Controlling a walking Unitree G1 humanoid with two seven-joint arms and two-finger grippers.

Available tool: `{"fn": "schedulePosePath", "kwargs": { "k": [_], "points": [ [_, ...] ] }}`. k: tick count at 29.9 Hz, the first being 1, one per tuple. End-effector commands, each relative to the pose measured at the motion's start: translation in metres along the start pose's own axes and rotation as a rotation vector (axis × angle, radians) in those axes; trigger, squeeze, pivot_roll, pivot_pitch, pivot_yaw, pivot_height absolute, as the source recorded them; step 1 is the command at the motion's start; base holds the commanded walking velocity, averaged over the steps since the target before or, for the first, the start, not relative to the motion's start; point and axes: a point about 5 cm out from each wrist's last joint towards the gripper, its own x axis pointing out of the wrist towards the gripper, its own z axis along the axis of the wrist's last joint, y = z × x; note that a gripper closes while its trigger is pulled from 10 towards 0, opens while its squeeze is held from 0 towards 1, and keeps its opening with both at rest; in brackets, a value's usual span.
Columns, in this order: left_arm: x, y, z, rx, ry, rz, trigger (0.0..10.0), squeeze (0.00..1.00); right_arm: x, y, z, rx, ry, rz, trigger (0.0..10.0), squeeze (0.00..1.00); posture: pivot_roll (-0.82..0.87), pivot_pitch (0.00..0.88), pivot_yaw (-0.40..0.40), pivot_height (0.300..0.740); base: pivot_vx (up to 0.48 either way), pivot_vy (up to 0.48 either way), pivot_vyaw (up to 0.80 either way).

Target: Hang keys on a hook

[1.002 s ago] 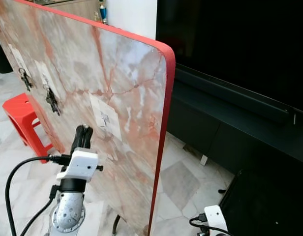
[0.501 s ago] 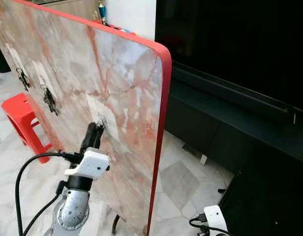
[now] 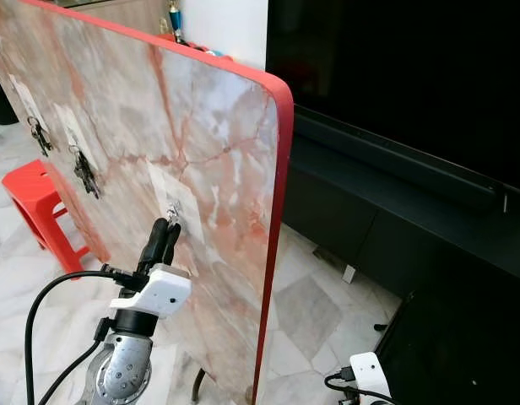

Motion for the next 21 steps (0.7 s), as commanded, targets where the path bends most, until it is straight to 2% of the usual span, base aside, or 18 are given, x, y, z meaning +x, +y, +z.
{"fn": "schedulePosePath", "kwargs": {
  "k": [1,13,18,21],
  "points": [
    [-0.003,-0.005,0.004,0.004,-0.024,-0.032,10.0,0.0,0.0,-0.001,0.004,-0.003,-0.014,0.0,10.0,0.0,0.05,0.028,-0.034,0.74,0.0,0.0,0.0],
    [-0.01,-0.005,-0.002,0.023,0.01,-0.033,10.0,0.0,0.0,-0.001,0.004,-0.003,-0.016,0.0,10.0,0.0,0.05,0.028,-0.034,0.74,0.0,0.0,0.0],
    [-0.002,0.013,0.009,0.077,-0.052,0.094,10.0,0.0,0.0,-0.002,0.005,-0.001,-0.021,-0.001,10.0,0.0,0.05,0.029,-0.038,0.74,0.0,0.0,0.0],
    [0.0,0.017,0.013,0.097,-0.073,0.12,10.0,0.0,0.0,-0.002,0.005,0.002,-0.024,0.0,10.0,0.0,0.05,0.028,-0.039,0.74,0.0,0.0,0.0]
  ]
}}
